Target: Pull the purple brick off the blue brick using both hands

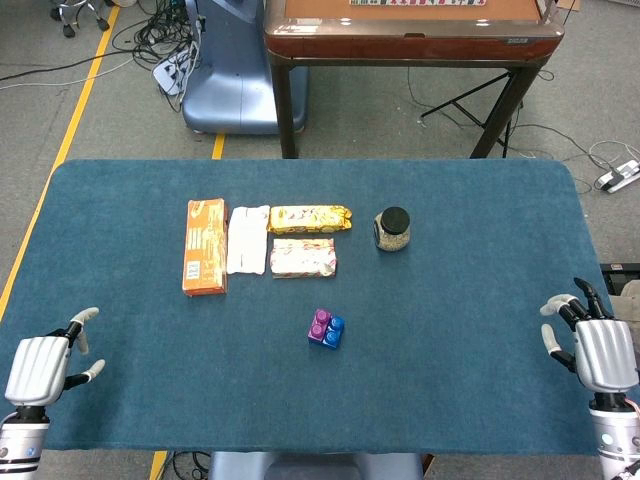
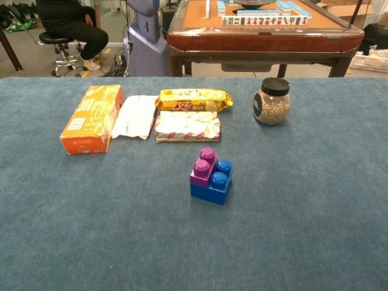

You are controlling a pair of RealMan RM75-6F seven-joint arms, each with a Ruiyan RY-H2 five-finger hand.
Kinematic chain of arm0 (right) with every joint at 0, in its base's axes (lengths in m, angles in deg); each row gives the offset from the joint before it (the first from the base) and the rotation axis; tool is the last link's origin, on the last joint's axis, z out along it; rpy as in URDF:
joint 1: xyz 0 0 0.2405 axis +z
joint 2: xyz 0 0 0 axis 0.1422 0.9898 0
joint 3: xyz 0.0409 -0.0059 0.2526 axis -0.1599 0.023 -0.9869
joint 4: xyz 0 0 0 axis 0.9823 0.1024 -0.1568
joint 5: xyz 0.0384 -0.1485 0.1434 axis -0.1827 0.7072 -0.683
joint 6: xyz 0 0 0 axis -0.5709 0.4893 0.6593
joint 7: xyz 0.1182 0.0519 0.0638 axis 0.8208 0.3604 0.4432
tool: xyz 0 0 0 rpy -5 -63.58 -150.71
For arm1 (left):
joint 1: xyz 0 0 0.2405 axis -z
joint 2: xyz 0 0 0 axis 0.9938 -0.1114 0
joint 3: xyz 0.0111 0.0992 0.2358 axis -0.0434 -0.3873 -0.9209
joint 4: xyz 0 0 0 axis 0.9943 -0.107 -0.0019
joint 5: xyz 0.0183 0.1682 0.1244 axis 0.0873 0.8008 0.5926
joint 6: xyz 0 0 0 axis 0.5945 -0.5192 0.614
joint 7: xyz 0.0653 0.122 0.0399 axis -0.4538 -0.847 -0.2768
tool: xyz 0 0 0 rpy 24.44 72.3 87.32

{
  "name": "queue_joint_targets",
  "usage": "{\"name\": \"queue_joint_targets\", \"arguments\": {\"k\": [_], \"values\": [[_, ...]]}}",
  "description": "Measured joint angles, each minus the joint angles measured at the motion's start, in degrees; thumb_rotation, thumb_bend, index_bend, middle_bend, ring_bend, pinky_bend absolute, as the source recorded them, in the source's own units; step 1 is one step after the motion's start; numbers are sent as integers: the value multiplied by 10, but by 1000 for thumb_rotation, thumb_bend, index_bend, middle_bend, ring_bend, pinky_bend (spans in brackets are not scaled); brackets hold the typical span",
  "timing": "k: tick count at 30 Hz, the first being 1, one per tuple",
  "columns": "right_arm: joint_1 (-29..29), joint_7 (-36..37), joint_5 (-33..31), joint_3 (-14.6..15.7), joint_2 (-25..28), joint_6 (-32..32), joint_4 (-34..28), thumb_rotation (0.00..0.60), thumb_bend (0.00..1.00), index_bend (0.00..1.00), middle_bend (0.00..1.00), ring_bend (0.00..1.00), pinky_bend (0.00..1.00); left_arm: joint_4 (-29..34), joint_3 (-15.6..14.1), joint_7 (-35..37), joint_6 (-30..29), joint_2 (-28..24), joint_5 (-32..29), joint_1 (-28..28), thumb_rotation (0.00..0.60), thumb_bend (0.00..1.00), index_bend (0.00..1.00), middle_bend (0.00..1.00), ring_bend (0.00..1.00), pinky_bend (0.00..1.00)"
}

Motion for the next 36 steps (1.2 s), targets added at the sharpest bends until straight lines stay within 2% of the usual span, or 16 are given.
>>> {"name": "queue_joint_targets", "arguments": {"k": [3, 7, 13, 17, 25, 32, 36], "values": [[2, 3, -2, -2, -1, 2, 3, 600, 339, 432, 335, 353, 526, 6, 0, -3, 1, -4, 2, 1, 600, 104, 181, 586, 629, 811], [8, -5, -2, -5, 3, 10, -2, 600, 324, 423, 321, 331, 517, 26, -1, -1, 12, -9, 9, 10, 600, 104, 68, 688, 695, 834], [11, -14, 3, -7, 14, 8, -20, 600, 324, 326, 309, 317, 517, 64, 1, -14, 49, -11, 30, 46, 600, 77, 54, 856, 819, 948], [10, -10, 2, -7, 18, 6, -19, 600, 324, 316, 306, 315, 517, 85, 12, -30, 82, -3, 44, 83, 600, 41, 48, 961, 896, 999], [4, -11, -2, -6, 25, 3, -21, 600, 324, 317, 306, 315, 517, 139, 45, -45, 188, 3, 24, 164, 600, 31, 167, 1000, 911, 1000], [3, -9, -7, -4, 27, 8, -18, 600, 324, 316, 306, 311, 517, 157, 87, -77, 302, 29, -58, 266, 600, 31, 171, 1000, 894, 1000], [1, -7, -8, -4, 32, 7, -19, 600, 324, 316, 306, 310, 517, 146, 102, -107, 331, 66, -98, 310, 600, 30, 182, 1000, 901, 1000]]}}
